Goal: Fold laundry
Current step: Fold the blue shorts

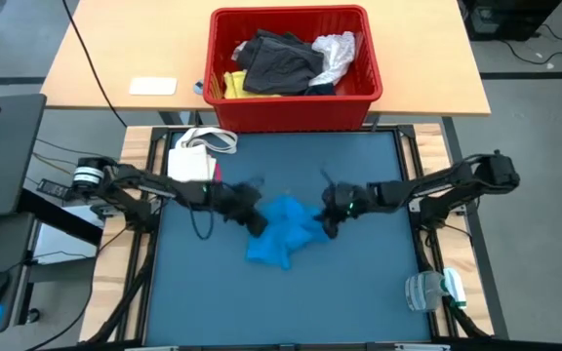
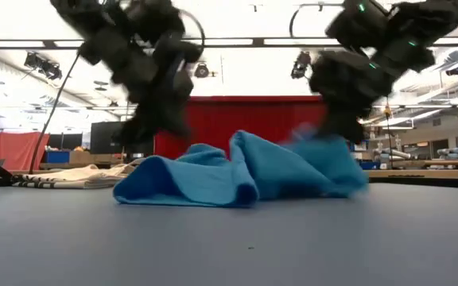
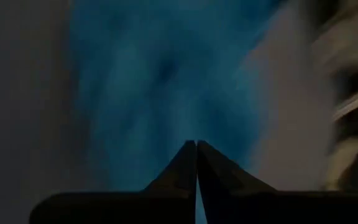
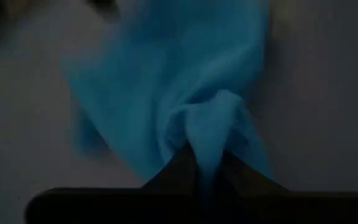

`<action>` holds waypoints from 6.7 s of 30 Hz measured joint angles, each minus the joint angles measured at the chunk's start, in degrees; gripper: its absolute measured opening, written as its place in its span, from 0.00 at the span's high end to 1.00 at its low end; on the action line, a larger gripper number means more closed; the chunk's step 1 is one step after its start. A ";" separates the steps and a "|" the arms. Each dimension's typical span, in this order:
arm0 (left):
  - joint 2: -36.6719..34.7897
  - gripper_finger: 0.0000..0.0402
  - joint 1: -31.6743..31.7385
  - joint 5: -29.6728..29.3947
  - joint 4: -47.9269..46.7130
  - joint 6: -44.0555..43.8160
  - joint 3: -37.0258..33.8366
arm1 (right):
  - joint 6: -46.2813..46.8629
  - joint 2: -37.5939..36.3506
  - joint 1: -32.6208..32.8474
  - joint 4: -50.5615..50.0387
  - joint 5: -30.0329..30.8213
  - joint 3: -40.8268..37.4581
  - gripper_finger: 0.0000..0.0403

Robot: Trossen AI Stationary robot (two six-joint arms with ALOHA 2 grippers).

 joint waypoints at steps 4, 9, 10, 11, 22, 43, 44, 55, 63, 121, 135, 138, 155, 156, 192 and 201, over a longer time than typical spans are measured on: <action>2.93 0.94 -3.92 0.77 0.32 -6.50 -1.46 | 4.79 1.83 3.45 -4.21 -5.64 -1.34 0.77; 1.79 0.86 -3.05 0.52 4.41 -8.68 -1.53 | 12.03 -0.88 3.31 -3.36 -12.68 -1.48 0.60; 0.89 0.84 -2.29 0.48 4.90 -8.83 -1.53 | 14.30 -2.13 2.90 -2.91 -13.49 -1.42 0.57; 0.29 0.82 -1.41 0.38 5.66 -9.03 -1.51 | 17.04 -3.45 2.51 -3.48 -13.69 -1.40 0.54; -2.46 0.46 15.11 7.22 4.17 -1.33 -1.62 | 42.82 -15.21 -0.72 -8.44 -6.44 -1.42 0.44; 15.35 0.92 15.04 18.79 33.88 1.21 1.72 | 37.65 -11.28 -0.97 -13.83 1.87 -1.44 0.48; 13.14 0.95 15.66 18.86 34.39 2.12 1.82 | 36.38 -11.56 -1.50 -12.16 2.53 -1.44 0.49; -2.51 0.96 7.34 8.11 13.10 28.15 3.12 | 27.87 -18.23 -1.98 -13.27 10.56 -1.44 0.53; 5.61 0.75 -2.20 -1.20 -0.32 17.38 2.82 | 23.06 -14.45 -0.95 -13.19 5.45 -1.44 0.53; -3.48 0.41 3.29 -3.80 -2.63 20.11 2.60 | -31.73 14.24 -15.19 -36.58 -1.79 34.34 0.97; 2.54 0.41 2.99 -1.87 4.35 32.47 2.62 | -5.83 -15.00 6.91 -16.07 18.33 -1.09 0.98; 4.10 0.41 2.29 -0.85 7.56 31.13 2.60 | -3.07 -16.46 13.41 -13.69 21.93 -3.33 0.98; 14.97 0.41 2.12 -7.47 21.93 33.62 2.58 | -0.31 -13.23 20.68 -11.02 28.15 -3.72 0.97; 15.31 0.41 2.37 -7.49 22.75 32.91 2.60 | -0.25 -13.23 20.91 -10.98 28.13 -3.72 0.97; 11.69 0.97 1.25 -2.43 20.25 39.17 2.66 | -7.91 -9.72 9.26 -11.06 14.06 -3.69 0.43; 5.16 0.98 3.89 -2.42 18.00 41.45 2.58 | -10.37 -5.37 3.24 -8.48 3.45 -2.11 0.95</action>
